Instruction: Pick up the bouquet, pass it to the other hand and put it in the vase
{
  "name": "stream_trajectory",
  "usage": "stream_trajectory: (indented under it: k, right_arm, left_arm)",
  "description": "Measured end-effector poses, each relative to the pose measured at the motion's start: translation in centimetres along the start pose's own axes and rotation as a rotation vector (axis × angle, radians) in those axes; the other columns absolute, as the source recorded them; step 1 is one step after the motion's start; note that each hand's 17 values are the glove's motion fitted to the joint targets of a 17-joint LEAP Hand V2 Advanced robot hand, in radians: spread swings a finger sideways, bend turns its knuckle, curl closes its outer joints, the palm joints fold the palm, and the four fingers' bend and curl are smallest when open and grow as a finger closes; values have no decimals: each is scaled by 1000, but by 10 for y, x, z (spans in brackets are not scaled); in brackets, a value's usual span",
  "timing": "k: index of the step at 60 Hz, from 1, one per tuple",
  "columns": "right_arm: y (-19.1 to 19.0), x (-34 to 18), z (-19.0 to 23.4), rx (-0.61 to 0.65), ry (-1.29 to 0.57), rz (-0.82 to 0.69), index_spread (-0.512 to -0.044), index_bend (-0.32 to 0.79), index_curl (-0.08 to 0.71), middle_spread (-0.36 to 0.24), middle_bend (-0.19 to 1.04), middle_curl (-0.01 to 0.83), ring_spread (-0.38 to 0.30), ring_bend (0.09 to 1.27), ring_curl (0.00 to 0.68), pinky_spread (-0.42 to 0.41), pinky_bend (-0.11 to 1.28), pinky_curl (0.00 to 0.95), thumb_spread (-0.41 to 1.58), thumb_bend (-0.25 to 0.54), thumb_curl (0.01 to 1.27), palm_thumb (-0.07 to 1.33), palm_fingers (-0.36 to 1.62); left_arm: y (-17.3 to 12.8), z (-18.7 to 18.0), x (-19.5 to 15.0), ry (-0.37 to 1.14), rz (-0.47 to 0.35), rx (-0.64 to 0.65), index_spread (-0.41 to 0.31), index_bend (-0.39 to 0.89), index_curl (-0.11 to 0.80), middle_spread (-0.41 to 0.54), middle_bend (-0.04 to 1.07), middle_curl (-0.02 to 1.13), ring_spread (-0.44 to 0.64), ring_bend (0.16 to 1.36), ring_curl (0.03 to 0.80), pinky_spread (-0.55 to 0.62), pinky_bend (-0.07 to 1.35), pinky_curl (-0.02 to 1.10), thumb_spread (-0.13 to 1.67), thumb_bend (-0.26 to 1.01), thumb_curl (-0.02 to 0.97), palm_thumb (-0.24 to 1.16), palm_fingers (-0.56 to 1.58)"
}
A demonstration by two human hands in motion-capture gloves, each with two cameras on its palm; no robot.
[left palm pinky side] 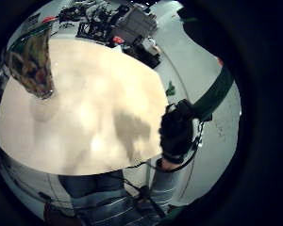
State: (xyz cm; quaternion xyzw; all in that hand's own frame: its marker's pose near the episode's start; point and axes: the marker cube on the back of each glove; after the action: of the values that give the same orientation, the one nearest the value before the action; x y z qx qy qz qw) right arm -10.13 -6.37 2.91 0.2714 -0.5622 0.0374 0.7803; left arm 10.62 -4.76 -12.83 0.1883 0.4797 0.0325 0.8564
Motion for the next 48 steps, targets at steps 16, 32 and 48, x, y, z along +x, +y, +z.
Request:
stream_trajectory:
  k: [16,32,48]
  right_arm:
    - [40,-5,38,-49,39,15,-187,707,604,-131,950,658,-177,1080,611,-206,806,600,947,-12,678,1048,1379]
    - [61,-21,56,-85,-53,-73,-188,712,605,-131,950,656,-175,1082,607,-207,804,601,948,-12,718,1037,1379]
    - [68,-31,56,-213,7,-75,-196,473,547,-123,849,595,-176,957,540,-279,704,522,973,-49,674,859,1231]
  left_arm:
    - [-5,16,38,113,89,136,22,97,272,45,230,393,90,492,313,100,357,374,932,-23,342,346,570]
    - [-1,-12,50,63,46,377,-233,281,341,-292,578,529,-337,735,428,-355,586,455,973,44,395,640,1491]
    - [-35,-39,53,35,134,437,-336,473,487,-363,727,588,-386,812,468,-401,626,470,1131,-12,387,642,1440]
